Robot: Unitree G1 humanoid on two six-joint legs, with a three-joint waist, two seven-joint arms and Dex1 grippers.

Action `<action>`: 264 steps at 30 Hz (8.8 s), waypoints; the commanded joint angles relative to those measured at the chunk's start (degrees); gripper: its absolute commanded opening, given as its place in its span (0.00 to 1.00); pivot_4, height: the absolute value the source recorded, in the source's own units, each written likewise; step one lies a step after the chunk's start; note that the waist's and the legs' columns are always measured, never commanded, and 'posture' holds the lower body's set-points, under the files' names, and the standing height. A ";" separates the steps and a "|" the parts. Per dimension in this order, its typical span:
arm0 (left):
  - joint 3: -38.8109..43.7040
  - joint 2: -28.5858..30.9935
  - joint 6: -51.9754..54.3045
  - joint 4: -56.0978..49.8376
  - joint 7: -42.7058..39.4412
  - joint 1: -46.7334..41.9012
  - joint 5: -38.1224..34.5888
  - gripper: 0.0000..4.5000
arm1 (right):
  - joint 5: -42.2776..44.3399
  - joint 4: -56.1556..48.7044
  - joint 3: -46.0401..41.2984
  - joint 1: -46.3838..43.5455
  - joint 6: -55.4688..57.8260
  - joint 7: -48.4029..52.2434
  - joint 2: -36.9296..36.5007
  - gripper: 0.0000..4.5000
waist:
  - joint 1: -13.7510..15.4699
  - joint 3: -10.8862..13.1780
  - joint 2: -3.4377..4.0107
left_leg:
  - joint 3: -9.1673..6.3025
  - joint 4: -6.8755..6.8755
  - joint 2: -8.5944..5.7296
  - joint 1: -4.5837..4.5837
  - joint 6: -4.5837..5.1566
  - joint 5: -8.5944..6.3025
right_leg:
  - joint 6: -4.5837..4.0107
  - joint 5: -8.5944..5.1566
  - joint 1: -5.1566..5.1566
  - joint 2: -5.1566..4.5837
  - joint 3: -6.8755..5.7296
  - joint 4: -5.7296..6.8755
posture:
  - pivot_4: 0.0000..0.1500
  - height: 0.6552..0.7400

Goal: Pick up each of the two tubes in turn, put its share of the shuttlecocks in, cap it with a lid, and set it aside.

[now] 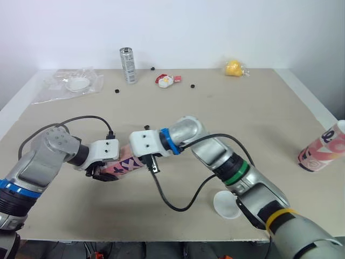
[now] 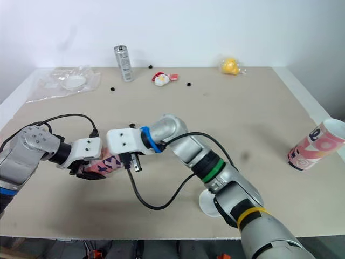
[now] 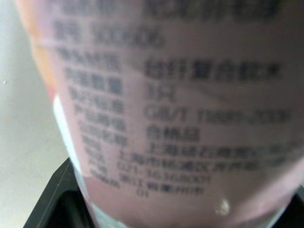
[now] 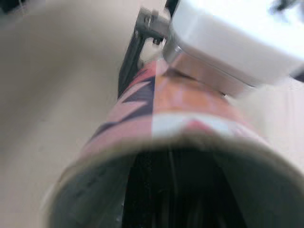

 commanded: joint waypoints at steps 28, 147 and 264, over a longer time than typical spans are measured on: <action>5.89 -45.71 -8.82 5.72 38.83 4.50 -12.00 0.68 | 19.09 -19.96 -30.59 39.02 18.05 5.81 -44.43 0.98 | 0.02 0.47 -0.59 | -0.39 0.19 -0.08 -0.54 0.01 -0.08 | 0.37 0.41 -0.02 0.08 -0.31 -0.54 | 1.00 1.00; -1.02 -47.67 -25.84 24.96 40.15 11.46 -5.98 0.68 | -8.07 2.07 -7.53 -3.89 -18.53 1.28 -20.13 0.01 | 0.32 0.14 -0.14 | -0.10 0.65 -0.08 -0.55 -0.05 -0.09 | 0.46 0.57 0.05 0.04 -0.02 -0.59 | 1.00 1.00; -1.33 -46.92 -24.79 23.58 36.23 11.37 -7.12 0.68 | 15.14 -9.34 -25.82 1.00 13.50 -0.16 -11.91 0.42 | 0.44 -0.90 -0.53 | -0.36 -0.25 -0.46 0.25 -0.20 -0.28 | -0.08 -0.05 0.78 -0.76 -0.50 -0.79 | 1.00 1.00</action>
